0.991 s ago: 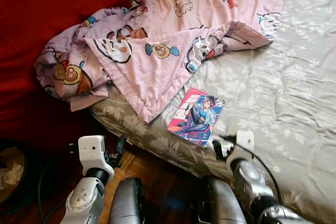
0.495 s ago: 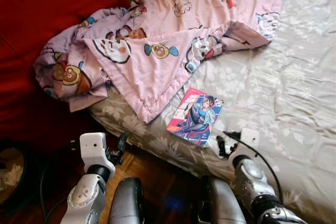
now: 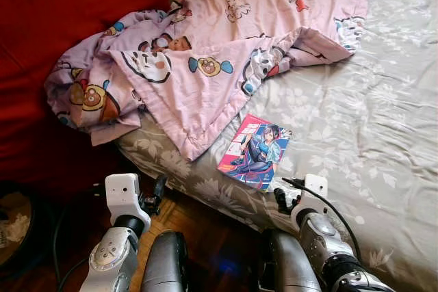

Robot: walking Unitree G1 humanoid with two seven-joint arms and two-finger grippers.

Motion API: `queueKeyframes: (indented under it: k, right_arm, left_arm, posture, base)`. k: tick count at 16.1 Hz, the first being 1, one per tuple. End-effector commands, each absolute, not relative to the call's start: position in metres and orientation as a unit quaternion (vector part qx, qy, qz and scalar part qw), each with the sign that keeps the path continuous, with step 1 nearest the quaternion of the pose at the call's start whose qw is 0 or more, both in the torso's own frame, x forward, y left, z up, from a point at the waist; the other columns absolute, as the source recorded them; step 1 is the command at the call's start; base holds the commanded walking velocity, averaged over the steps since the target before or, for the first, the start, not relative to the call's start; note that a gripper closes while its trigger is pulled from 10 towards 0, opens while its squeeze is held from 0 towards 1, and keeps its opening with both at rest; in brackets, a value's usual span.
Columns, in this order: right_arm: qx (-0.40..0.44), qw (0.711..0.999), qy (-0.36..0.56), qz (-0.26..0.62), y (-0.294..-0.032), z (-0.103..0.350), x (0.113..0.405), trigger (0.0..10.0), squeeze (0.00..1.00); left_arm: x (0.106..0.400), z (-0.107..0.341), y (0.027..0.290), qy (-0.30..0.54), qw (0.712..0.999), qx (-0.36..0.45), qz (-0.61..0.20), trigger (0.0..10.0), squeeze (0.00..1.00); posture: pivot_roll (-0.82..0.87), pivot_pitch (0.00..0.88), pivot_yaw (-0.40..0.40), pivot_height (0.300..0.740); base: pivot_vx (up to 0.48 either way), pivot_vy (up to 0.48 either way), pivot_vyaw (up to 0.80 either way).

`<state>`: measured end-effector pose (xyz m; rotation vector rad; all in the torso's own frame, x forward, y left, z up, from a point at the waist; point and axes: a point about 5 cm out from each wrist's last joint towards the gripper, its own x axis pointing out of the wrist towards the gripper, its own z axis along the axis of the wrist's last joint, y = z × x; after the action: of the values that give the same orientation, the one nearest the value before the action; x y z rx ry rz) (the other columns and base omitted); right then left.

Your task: Clean up the room

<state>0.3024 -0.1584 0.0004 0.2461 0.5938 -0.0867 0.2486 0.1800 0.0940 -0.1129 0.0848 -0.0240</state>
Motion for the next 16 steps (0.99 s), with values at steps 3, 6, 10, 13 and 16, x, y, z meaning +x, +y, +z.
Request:
queueKeyframes:
  k: [3,6,10,13,16]
  right_arm:
    - [0.082,0.940,0.331,-0.003,-0.149,-0.015,0.289,10.0,0.00]
    - [0.062,0.943,0.326,-0.001,-0.150,-0.012,0.292,10.0,0.00]
    - [0.034,0.954,0.299,-0.014,-0.156,-0.002,0.302,10.0,0.00]
    - [0.012,0.953,0.304,0.001,-0.155,-0.002,0.303,10.0,0.00]
    - [-0.007,0.946,0.323,0.010,-0.153,-0.006,0.299,10.0,0.00]
  left_arm:
    - [0.243,0.088,0.181,0.054,0.997,-0.045,-0.008,10.0,0.00]
    - [0.241,0.087,0.181,0.056,0.997,-0.046,-0.008,10.0,0.00]
    - [0.237,0.085,0.181,0.060,0.997,-0.047,-0.006,10.0,0.00]
    - [0.234,0.084,0.181,0.064,0.997,-0.049,-0.005,10.0,0.00]
    - [0.231,0.083,0.181,0.069,0.996,-0.049,-0.005,10.0,0.00]
  posture:
    - [0.10,0.243,0.001,0.626]
    - [0.11,0.250,0.001,0.626]
    - [0.11,0.262,0.001,0.626]
    - [0.11,0.276,0.000,0.626]
    - [0.11,0.290,-0.001,0.626]
  base:
    - [0.000,0.000,0.00]
    - [0.000,0.000,0.00]
    - [0.000,0.000,0.00]
    - [0.000,0.000,0.00]
    - [0.000,0.000,0.00]
